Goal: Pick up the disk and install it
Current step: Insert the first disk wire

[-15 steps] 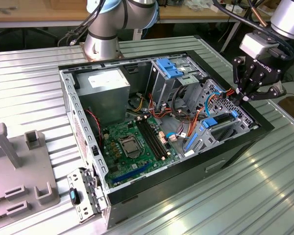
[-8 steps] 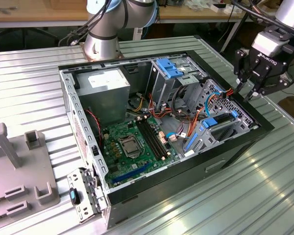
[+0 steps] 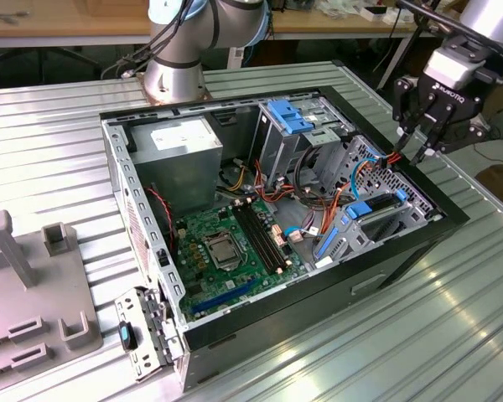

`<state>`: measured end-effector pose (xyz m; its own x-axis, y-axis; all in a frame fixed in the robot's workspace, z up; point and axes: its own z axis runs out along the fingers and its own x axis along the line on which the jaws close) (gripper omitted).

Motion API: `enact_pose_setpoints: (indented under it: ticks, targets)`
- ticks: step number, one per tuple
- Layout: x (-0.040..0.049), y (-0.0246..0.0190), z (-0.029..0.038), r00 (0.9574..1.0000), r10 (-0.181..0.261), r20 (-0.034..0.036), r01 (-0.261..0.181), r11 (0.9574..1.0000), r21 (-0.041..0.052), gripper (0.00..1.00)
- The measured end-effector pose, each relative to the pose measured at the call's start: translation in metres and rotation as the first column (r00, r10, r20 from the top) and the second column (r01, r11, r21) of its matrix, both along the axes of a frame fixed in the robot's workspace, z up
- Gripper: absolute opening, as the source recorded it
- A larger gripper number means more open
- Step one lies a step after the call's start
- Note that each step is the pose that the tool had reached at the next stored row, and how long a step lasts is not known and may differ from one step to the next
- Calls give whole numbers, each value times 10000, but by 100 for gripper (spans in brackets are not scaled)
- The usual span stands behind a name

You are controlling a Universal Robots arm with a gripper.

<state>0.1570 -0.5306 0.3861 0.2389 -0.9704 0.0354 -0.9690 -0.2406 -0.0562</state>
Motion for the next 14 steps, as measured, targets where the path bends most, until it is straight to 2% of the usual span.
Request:
enact_pose_setpoints:
  ticks: [3, 4, 6, 8, 10, 12, 13, 14]
  targets:
    - [1, 1, -8, 9985, 554, 0, -554, 9985, 1, 38]
    - [1, 1, -13, 9964, 848, 1, -848, 9964, 3, 38]
    - [1, 1, -18, 9893, 1461, 2, -1461, 9893, 0, 38]
    - [1, 0, -21, 9827, 1853, 4, -1853, 9827, -1, 38]
    - [1, 0, -28, 9692, 2463, 6, -2463, 9692, -2, 38]
    - [1, 0, -35, 9517, 3069, 6, -3069, 9517, -5, 38]
    - [2, 0, -37, 9415, 3370, 5, -3370, 9415, -5, 38]
    - [2, 0, -39, 9355, 3534, 6, -3534, 9355, -5, 38]
